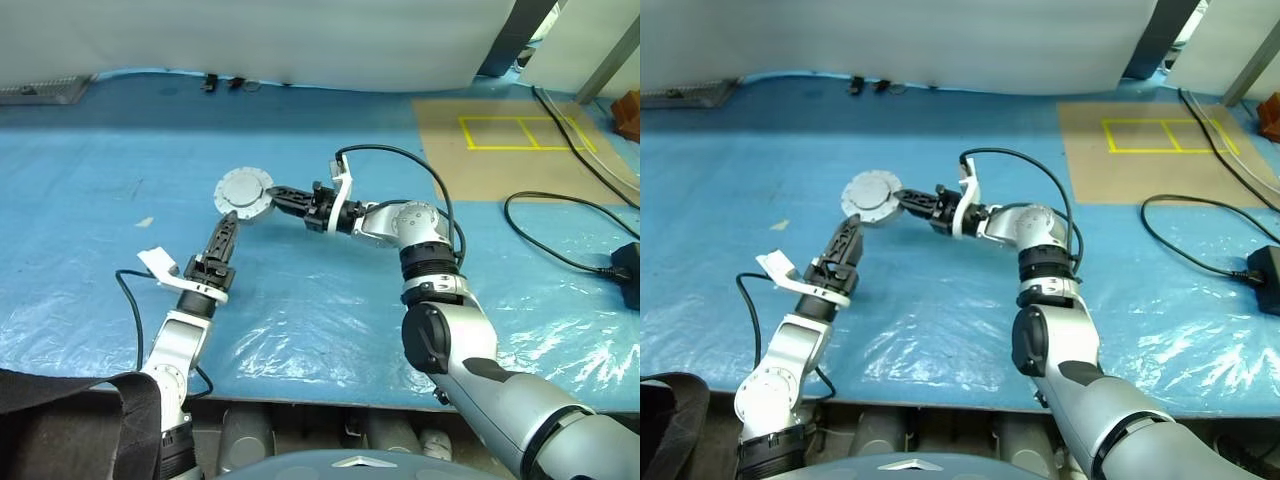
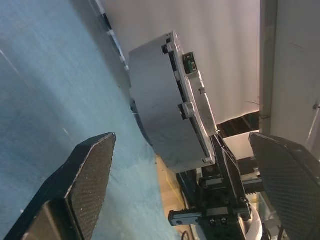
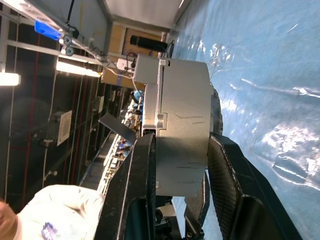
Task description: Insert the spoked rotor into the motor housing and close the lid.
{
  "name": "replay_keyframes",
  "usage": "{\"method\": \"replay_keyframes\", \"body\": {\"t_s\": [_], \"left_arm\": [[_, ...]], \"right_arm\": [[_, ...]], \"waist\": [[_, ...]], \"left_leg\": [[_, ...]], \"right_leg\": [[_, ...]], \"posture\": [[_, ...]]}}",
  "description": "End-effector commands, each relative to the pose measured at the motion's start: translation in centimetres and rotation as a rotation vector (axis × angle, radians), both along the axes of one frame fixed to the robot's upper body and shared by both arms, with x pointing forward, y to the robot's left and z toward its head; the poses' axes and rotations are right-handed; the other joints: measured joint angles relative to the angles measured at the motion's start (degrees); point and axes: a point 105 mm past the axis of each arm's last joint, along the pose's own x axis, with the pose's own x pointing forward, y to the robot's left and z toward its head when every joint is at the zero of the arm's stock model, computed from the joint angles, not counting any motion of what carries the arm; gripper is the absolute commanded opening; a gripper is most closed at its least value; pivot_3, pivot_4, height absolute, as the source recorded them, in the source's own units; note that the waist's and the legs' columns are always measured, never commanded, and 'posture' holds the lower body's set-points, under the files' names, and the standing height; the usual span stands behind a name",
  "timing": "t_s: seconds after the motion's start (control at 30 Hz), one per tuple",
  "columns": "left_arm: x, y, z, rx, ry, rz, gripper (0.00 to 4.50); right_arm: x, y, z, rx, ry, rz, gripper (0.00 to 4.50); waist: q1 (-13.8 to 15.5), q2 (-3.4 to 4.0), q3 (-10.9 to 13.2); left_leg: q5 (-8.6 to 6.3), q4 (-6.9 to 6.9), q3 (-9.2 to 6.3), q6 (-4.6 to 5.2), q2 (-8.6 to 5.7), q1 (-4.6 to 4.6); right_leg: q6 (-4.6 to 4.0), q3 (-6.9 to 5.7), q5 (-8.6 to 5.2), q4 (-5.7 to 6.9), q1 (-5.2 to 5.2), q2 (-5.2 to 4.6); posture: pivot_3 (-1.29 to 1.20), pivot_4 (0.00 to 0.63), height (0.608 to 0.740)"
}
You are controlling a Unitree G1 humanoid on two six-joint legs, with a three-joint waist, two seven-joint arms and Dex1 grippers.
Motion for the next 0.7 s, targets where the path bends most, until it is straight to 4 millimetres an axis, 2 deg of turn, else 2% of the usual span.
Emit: {"method": "replay_keyframes", "body": {"t_s": [0.03,0.53,0.6,0.7], "left_arm": [[-0.2,-0.1,1.3,-0.029,-0.051,-0.012,4.48],[1.2,0.1,0.9,-0.013,-0.047,-0.007,4.48],[1.3,-0.1,1.0,-0.008,-0.057,-0.024,4.1],[1.3,-0.4,1.2,-0.005,-0.072,-0.042,3.29]], "right_arm": [[-0.7,0.5,3.3,0.112,-0.095,0.052,1.06],[-3.2,1.4,3.0,0.124,-0.107,0.149,1.06],[-3.2,1.4,3.0,0.119,-0.108,0.146,1.06],[-3.0,1.3,3.0,0.118,-0.105,0.136,1.06]], "waist": [[0.1,0.0,0.0],[0.9,0.0,0.0],[1.0,-0.01,0.0],[1.0,0.0,0.0]], "left_leg": [[0.0,0.0,0.0,0.0,0.0,-0.01],[0.01,0.09,-0.02,0.0,0.0,0.02],[0.01,0.11,-0.03,0.0,0.0,0.03],[0.01,0.16,-0.03,-0.01,-0.01,0.04]], "right_leg": [[0.0,0.0,0.0,0.0,0.0,0.0],[0.11,0.0,0.07,0.12,0.01,0.0],[0.18,-0.01,0.11,0.15,0.02,-0.01],[0.19,0.0,0.11,0.2,0.03,-0.02]], "posture": [[0.0,0.15,0.74],[0.0,0.15,0.74],[0.0,0.15,0.74],[0.0,0.15,0.74]]}}
